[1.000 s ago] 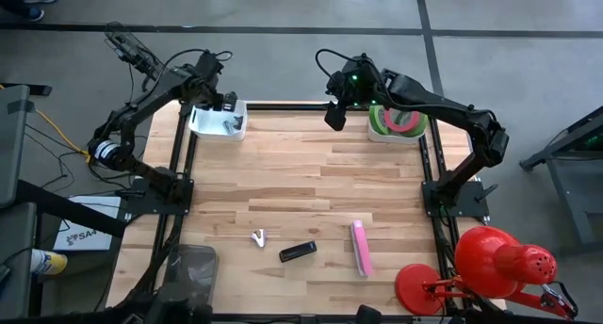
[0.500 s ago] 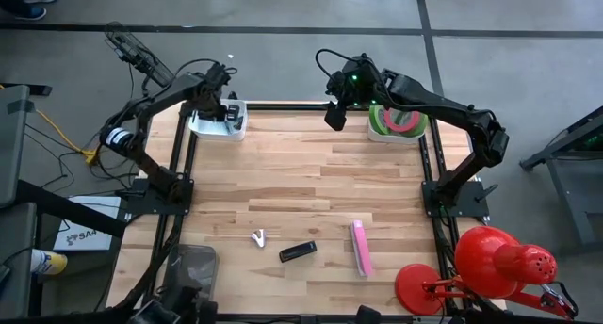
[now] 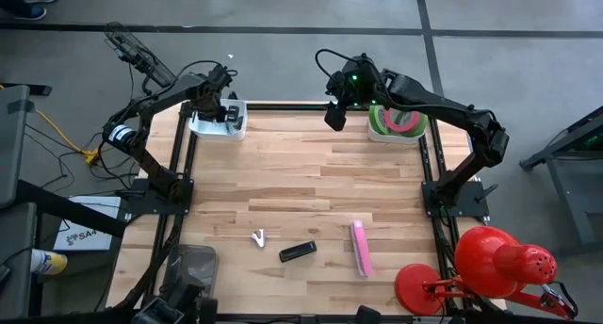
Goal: Pick and place Stapler, Stapler remover, tape
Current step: Put the light green staple remover into the left white bin, then put the purple staple remover into the left white bin
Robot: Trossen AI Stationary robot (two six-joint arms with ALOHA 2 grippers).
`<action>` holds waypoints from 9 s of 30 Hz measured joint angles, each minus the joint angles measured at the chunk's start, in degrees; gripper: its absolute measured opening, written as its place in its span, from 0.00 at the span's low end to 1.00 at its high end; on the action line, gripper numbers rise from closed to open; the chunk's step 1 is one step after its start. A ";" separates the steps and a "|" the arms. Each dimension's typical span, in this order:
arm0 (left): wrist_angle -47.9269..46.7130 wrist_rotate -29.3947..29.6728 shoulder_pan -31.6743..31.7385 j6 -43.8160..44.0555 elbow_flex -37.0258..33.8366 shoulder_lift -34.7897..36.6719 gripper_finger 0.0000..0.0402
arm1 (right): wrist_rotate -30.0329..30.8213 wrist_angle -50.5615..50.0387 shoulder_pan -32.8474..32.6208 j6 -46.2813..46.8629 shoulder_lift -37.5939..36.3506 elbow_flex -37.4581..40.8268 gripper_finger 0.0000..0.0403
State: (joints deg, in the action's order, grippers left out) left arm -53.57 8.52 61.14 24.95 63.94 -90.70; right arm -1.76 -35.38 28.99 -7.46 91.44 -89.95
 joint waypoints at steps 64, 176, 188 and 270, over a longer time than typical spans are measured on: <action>-17.45 -6.02 -5.92 8.62 14.16 3.31 0.71 | -1.78 -2.16 0.00 -0.85 0.02 0.02 0.52; 22.43 0.58 -88.36 110.67 -8.28 -8.70 0.71 | -11.90 -15.45 8.72 -11.20 -11.02 0.02 0.52; 21.22 -6.52 -83.18 109.12 -8.35 -8.81 0.71 | -12.16 -15.87 8.72 -13.60 -10.99 0.02 0.52; -11.95 10.77 -15.56 17.00 7.56 12.61 0.22 | -7.60 -10.71 8.76 -2.61 -10.93 0.02 0.52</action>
State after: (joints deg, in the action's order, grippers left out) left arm -65.52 19.29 45.58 41.95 71.50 -78.08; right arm -9.36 -46.09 37.76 -10.07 80.51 -89.93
